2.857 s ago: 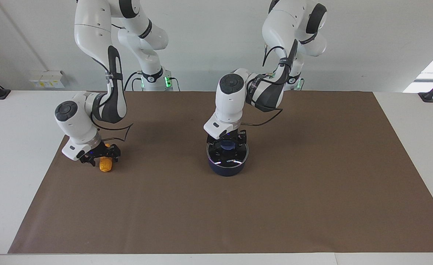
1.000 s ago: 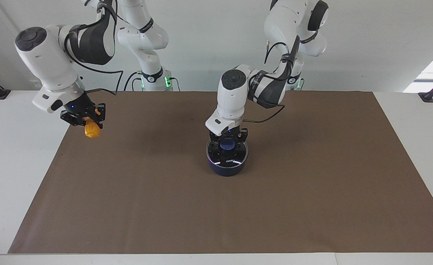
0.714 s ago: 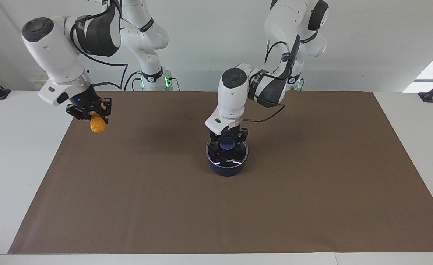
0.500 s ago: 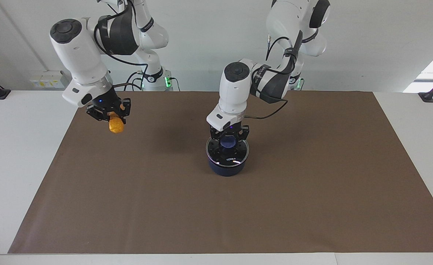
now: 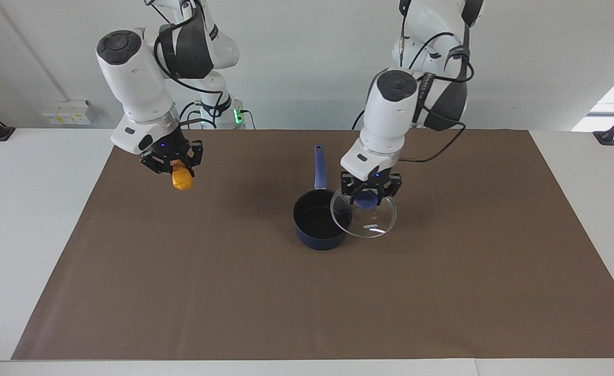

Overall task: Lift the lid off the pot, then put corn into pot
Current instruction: 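Lift the lid with the left gripper while the right gripper lifts the corn, then carry the corn over the pot while the left gripper moves the lid aside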

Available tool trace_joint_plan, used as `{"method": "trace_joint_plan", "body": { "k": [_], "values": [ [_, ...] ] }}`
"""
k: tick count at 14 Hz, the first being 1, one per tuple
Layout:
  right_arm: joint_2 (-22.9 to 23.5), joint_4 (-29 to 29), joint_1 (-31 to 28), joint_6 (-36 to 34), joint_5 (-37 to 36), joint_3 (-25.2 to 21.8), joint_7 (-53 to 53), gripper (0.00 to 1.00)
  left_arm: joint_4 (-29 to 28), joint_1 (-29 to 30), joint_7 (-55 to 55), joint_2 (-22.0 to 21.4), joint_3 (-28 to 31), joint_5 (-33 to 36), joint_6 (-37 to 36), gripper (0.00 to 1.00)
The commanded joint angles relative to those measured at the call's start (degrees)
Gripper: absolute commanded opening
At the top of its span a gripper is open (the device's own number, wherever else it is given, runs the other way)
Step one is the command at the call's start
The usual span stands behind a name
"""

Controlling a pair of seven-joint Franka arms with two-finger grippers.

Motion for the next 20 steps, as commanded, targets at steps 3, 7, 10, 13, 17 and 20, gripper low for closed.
{"method": "trace_joint_plan", "body": {
  "k": [3,7,10,13,17,20],
  "values": [
    [1.9,0.1,4.9,5.6,3.4,1.4,5.8,0.0,-5.9,10.0,16.1,-3.6,-0.6,0.3,-0.7,0.0],
    [1.6,0.1,8.5,7.6,11.5,2.1,5.8,0.0,-14.0,18.1,28.7,-6.9,-0.6,0.3,5.8,0.0],
    [3.8,1.0,11.6,10.2,10.7,2.2,6.1,0.0,-19.1,22.9,37.4,-8.5,-0.6,0.3,10.5,0.0],
    [9.7,5.4,15.3,11.9,9.9,2.2,10.9,0.0,-22.2,25.9,40.3,-8.7,-0.6,0.3,13.3,0.0],
    [19.3,15.0,19.6,12.6,7.1,2.2,16.9,0.0,-26.9,27.2,41.6,-8.2,-0.6,0.3,19.0,0.0],
    [22.2,15.4,22.3,15.9,6.4,2.1,19.0,0.0,-31.4,28.2,41.4,-7.9,-0.6,0.3,25.3,0.0]
  ]
}}
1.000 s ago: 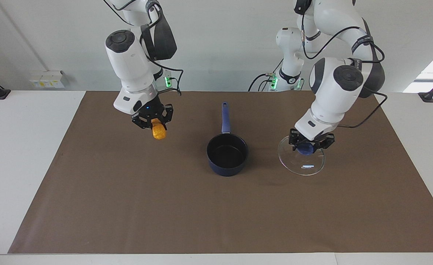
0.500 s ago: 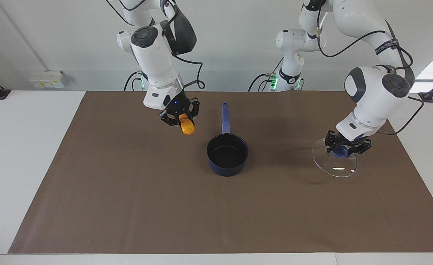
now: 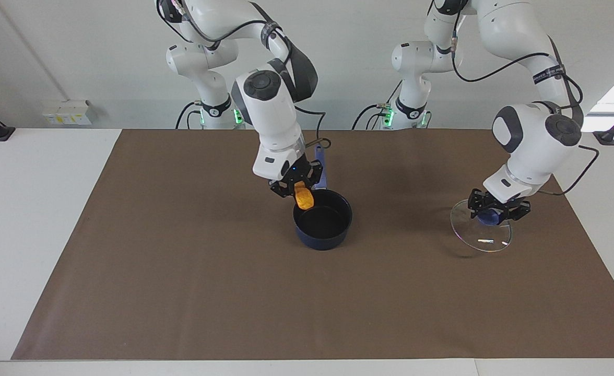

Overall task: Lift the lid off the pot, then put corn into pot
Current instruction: 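Carry the corn over the pot while the left gripper moves the lid aside, then lower the lid onto the table while the right gripper holds the corn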

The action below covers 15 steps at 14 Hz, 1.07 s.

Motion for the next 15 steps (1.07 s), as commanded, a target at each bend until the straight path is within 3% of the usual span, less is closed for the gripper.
{"method": "trace_joint_plan", "body": {
  "k": [1,8,15],
  "values": [
    [3.5,2.6,2.3,1.3,-2.4,-0.1,3.3,0.0,-5.4,2.1,0.6,-1.7,-0.6,0.2,5.2,0.0],
    [6.5,1.9,1.9,9.7,-4.0,0.0,0.5,0.0,-7.1,2.2,-0.4,-1.9,-0.7,-0.3,6.1,0.0],
    [6.7,-1.0,2.9,9.8,-3.9,-0.1,0.1,0.0,-7.8,2.1,-5.1,-2.1,-0.7,-1.0,5.5,0.0]
  ]
}}
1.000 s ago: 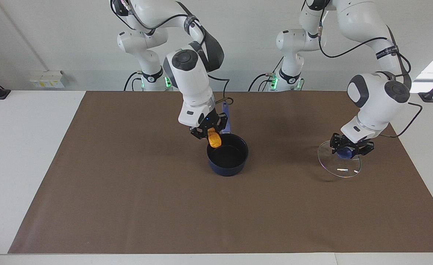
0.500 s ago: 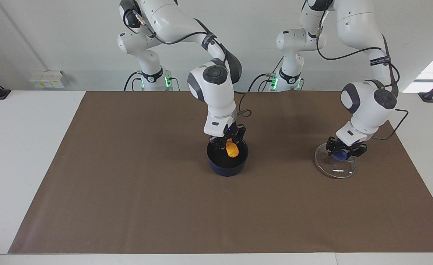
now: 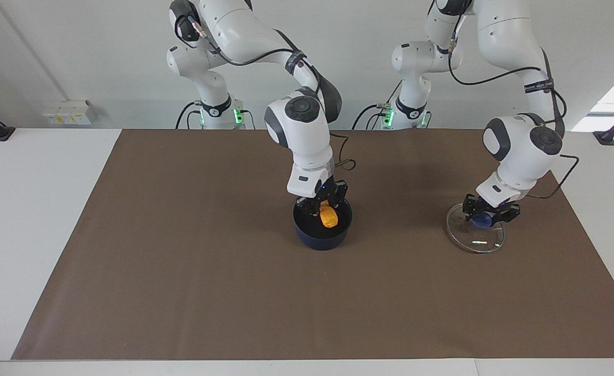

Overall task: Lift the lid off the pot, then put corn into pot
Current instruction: 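Lower the lid onto the table while the right gripper holds the corn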

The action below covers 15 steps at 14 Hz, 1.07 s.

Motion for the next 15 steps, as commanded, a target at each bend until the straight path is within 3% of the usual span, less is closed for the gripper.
{"method": "trace_joint_plan", "body": {
  "k": [1,3,4,5,6,15],
  "values": [
    [-0.6,-1.7,-0.3,1.0,-0.2,0.3,-1.2,0.0,-2.2,0.7,-1.8,-2.1,-0.6,-0.4,0.4,0.0],
    [-0.3,-2.2,-0.1,1.5,-0.2,0.3,-1.1,0.0,-2.5,0.7,-2.6,-2.4,-0.5,-0.4,-0.4,0.03],
    [-0.3,-2.1,-0.1,1.4,-0.2,0.4,-1.1,0.0,-2.9,0.8,-2.6,-2.6,-0.6,-0.4,-0.7,0.12],
    [-0.3,-2.1,-0.2,1.5,-0.2,0.4,-1.1,0.0,-3.0,0.8,-2.8,-2.7,-0.6,-0.4,-0.7,0.72],
    [-0.3,-2.2,-0.2,1.4,-0.2,0.4,-1.1,0.0,-2.9,0.8,-2.9,-2.6,-0.5,-0.4,-0.7,1.0],
    [-0.5,-2.8,-0.1,1.2,-0.1,0.5,-0.9,0.0,4.4,0.8,-2.7,-0.8,-0.5,-0.6,-1.0,1.0]
  ]
}}
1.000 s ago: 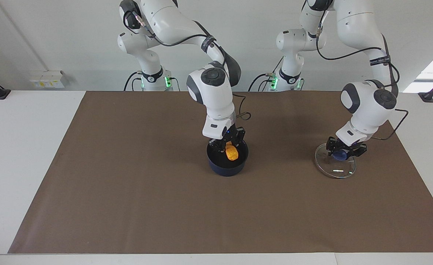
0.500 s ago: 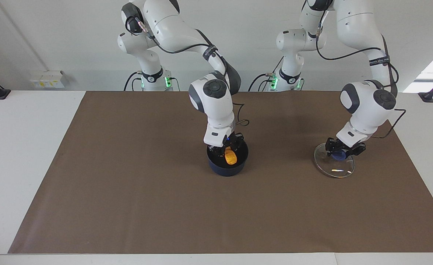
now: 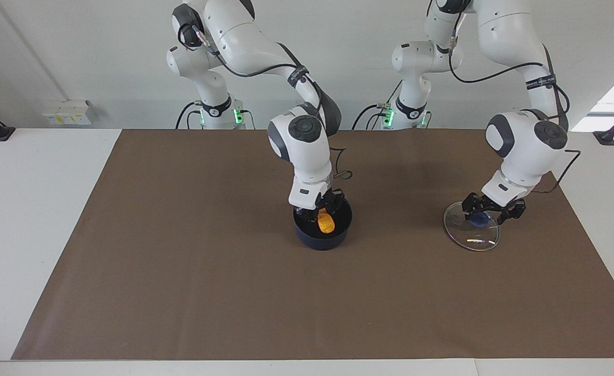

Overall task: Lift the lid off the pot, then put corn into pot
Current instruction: 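Lower the lid onto the table while the right gripper holds the corn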

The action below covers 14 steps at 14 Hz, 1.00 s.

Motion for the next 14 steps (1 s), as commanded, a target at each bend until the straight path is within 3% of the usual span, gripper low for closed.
{"method": "trace_joint_plan", "body": {
  "k": [1,4,8,11,13,14],
  "values": [
    [-0.4,-1.3,0.0,1.5,-0.1,0.6,-0.2,0.0,2.9,0.8,-0.1,0.6,-0.5,-0.4,-0.8,1.0],
    [-0.4,-1.2,0.5,1.5,0.0,0.6,4.3,0.0,4.8,-0.3,-1.6,-0.2,-0.5,-0.5,-4.2,1.0],
    [-0.4,-1.6,0.5,1.5,3.4,0.6,7.1,0.0,12.8,-2.5,-15.1,-0.5,-1.2,-0.5,-17.1,1.0],
    [-0.4,-1.8,0.4,1.5,3.5,0.6,7.6,0.07,14.7,-2.6,-16.3,-3.2,-1.2,-0.5,-21.1,1.0],
    [-0.4,-1.9,0.3,1.5,3.8,0.6,7.6,0.17,17.2,-2.5,-16.3,-4.2,-1.2,-0.5,-24.5,1.0],
    [-0.4,-2.0,0.1,1.5,5.1,0.6,7.6,0.3,19.0,-2.3,-16.3,-4.2,-1.2,-0.5,-26.8,1.0]
  ]
}}
